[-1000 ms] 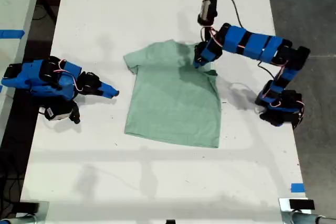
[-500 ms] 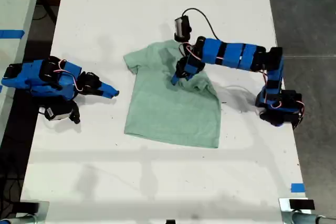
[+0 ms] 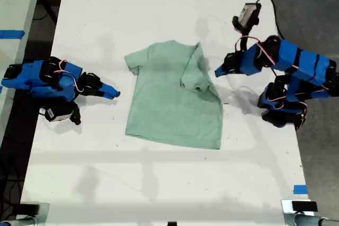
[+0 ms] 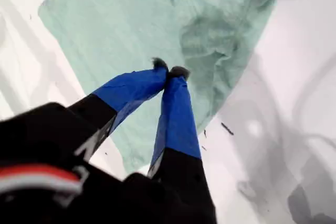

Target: Fold t shirt

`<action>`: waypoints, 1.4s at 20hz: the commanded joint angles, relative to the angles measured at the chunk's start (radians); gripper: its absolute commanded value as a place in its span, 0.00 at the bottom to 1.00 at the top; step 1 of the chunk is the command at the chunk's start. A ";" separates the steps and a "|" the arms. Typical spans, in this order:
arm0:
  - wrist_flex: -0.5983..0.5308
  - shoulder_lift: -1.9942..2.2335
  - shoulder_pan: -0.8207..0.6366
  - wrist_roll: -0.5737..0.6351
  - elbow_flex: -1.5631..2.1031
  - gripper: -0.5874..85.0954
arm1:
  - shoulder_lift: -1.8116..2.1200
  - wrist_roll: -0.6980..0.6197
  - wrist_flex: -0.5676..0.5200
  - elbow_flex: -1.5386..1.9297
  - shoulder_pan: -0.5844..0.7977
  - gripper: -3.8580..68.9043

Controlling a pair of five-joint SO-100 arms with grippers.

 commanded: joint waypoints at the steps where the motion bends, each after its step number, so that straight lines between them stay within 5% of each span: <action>1: -0.018 0.006 -0.002 0.005 0.008 0.14 | 0.583 0.084 -0.183 0.607 -0.074 0.07; 3: -0.018 0.006 -0.002 0.006 0.008 0.14 | 0.954 0.095 -0.046 0.873 -0.054 0.07; 5: -0.018 0.006 -0.002 0.006 0.008 0.14 | 0.943 0.084 -0.107 0.971 -0.028 0.07; 11: -0.018 0.006 -0.002 0.006 0.008 0.14 | 0.943 0.179 -0.032 0.966 -0.026 0.07; 28: -0.018 0.006 -0.002 0.006 0.008 0.14 | 0.943 0.173 -0.031 0.966 -0.035 0.07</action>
